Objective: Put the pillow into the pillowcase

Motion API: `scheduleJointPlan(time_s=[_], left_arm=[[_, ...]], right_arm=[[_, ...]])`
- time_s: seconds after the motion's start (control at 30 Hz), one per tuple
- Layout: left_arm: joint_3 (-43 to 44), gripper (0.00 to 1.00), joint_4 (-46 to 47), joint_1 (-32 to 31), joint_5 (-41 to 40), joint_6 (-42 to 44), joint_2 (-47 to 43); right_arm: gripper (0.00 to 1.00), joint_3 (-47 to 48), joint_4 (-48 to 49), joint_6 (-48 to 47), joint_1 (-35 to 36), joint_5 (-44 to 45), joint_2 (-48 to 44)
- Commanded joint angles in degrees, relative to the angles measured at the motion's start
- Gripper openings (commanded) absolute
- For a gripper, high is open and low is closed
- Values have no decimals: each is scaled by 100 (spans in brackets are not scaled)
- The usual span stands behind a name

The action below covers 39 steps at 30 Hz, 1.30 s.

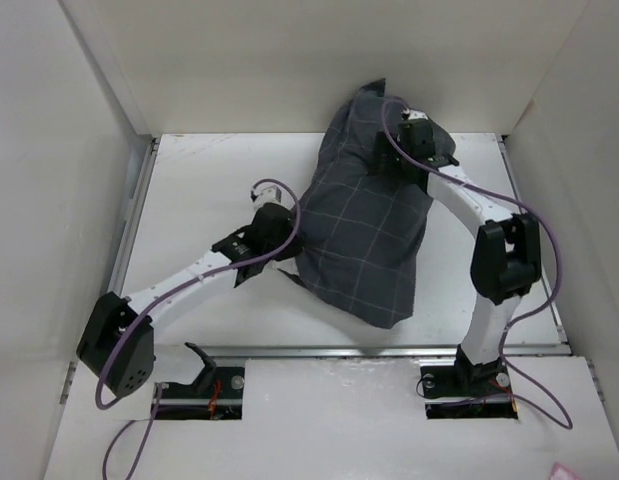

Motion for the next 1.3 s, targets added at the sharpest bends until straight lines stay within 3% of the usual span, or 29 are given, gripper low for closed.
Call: scheduleJointPlan(time_s=[0.0, 0.13, 0.2, 0.3, 0.4, 0.47, 0.5, 0.67, 0.83, 1.0, 1.27], left_arm=[[358, 0, -540, 632, -1534, 28, -19], [736, 0, 47, 1766, -1861, 571, 498], [1315, 0, 529, 2440, -1459, 985, 1242], [2807, 0, 184, 3031, -748, 1601, 2384], [3958, 48, -372, 3173, -534, 1979, 2802], [3962, 95, -269, 3226, -551, 2041, 2558], [3858, 100, -181, 3279, -551, 2102, 2400], [3156, 100, -241, 3604, -490, 2103, 1093], [1724, 100, -303, 3605, -297, 1568, -43], [141, 100, 688, 3334, 599, 1320, -967], [192, 100, 892, 2630, 714, 1461, -336]], right_arm=[[98, -1153, -366, 462, -1, -696, -745], [91, -2447, -146, 875, 165, -1473, -1781], [91, -2757, -67, 973, 411, -1526, -2502], [94, -2917, -67, 1043, 1070, -1412, -3388], [96, -2611, -356, 991, 1238, -650, -3847], [99, -2234, -629, 938, 1238, 146, -3963], [99, -2110, -717, 938, 1238, 396, -3963], [100, -1862, -981, 990, 914, 1610, -4016], [100, -1879, -1288, 1605, -53, 1269, -3752], [100, -2249, -1658, 1956, -255, 2295, -3805], [100, -2582, -1536, 1957, -1598, 1516, -3805]])
